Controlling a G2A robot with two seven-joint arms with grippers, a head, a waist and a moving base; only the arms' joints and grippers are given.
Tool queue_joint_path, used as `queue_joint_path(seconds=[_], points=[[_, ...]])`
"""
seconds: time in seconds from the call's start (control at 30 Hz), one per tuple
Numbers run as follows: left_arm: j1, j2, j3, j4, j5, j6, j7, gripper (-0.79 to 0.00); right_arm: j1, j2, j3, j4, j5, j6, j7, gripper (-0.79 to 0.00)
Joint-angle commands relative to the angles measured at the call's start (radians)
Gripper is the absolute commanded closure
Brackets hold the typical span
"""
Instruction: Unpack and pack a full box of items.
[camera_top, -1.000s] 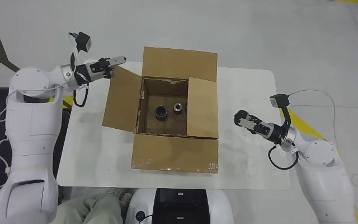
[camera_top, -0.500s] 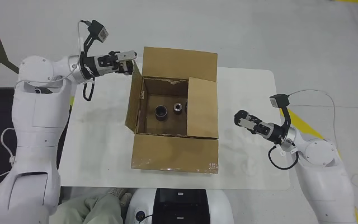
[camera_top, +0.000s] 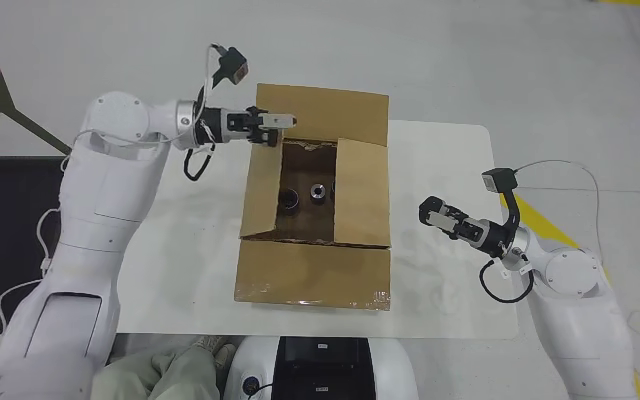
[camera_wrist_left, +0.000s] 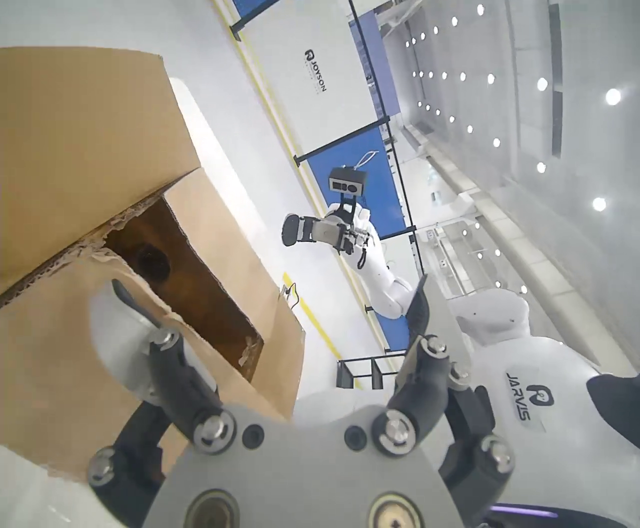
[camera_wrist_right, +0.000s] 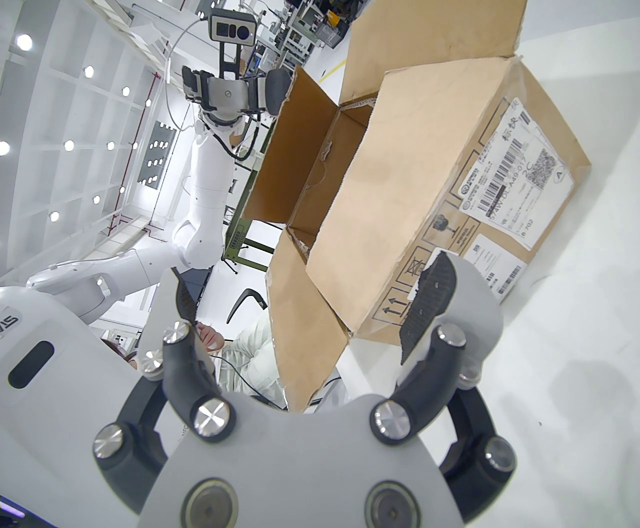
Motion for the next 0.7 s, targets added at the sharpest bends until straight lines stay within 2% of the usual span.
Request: queue_joint_path(seconds=[0.0, 0.3, 0.67], points=[[-0.006, -0.004, 0.027, 0.005, 0.013, -0.002, 0.004, -0.785, 0.000, 0.000, 0.000, 0.000, 0.000, 0.000, 0.000, -0.785], [-0.018, -0.016, 0.109, 0.025, 0.078, -0.018, 0.007, -0.785, 0.000, 0.000, 0.000, 0.000, 0.000, 0.000, 0.000, -0.785], [-0.007, -0.013, 0.147, 0.001, 0.217, -0.029, 0.045, -0.785, 0.000, 0.000, 0.000, 0.000, 0.000, 0.000, 0.000, -0.785]])
